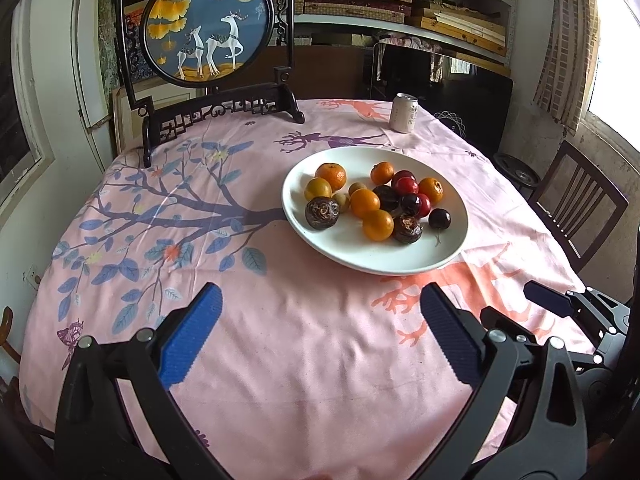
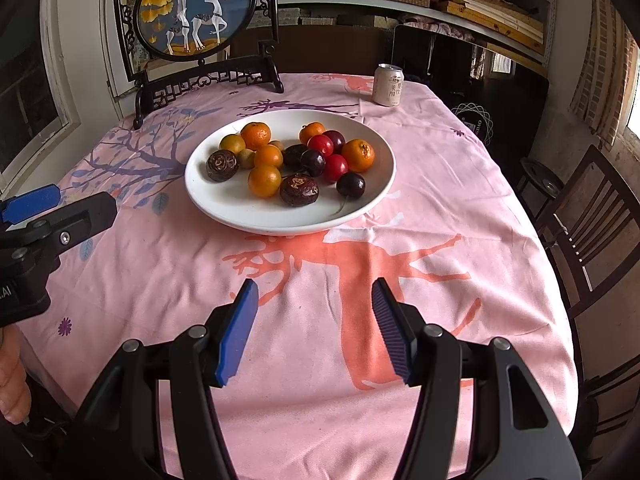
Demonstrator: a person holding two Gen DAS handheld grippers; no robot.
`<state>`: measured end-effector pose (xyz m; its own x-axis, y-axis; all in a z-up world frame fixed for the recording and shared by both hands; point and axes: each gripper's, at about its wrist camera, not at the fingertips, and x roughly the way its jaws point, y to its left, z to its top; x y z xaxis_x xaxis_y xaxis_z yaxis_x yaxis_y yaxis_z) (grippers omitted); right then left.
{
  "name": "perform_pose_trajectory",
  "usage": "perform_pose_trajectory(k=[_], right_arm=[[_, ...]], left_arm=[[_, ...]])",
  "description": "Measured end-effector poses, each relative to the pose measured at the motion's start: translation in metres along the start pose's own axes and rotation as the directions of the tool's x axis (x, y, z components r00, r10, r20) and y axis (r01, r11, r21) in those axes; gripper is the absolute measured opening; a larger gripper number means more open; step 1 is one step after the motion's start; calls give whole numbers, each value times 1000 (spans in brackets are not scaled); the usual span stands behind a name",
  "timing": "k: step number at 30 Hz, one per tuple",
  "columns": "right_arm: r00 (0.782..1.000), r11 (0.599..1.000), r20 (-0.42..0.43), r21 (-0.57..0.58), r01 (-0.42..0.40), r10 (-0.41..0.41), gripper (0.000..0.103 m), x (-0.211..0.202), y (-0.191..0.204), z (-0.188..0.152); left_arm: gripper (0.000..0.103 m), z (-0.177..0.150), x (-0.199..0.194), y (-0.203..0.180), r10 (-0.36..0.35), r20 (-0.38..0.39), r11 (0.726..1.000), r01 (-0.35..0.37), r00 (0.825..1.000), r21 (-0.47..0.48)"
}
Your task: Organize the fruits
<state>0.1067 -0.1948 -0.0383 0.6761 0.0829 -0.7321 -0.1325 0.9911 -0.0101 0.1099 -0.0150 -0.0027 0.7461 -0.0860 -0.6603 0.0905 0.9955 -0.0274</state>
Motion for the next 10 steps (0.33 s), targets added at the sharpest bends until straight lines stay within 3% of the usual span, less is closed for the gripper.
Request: perform_pose_trajectory(k=[10], right_arm=[[1000,1000,-4,0,-8,8,59,1,3,1]], left_arm=[[101,-1,5,5,-2,-25,1000,2,1000,-22]])
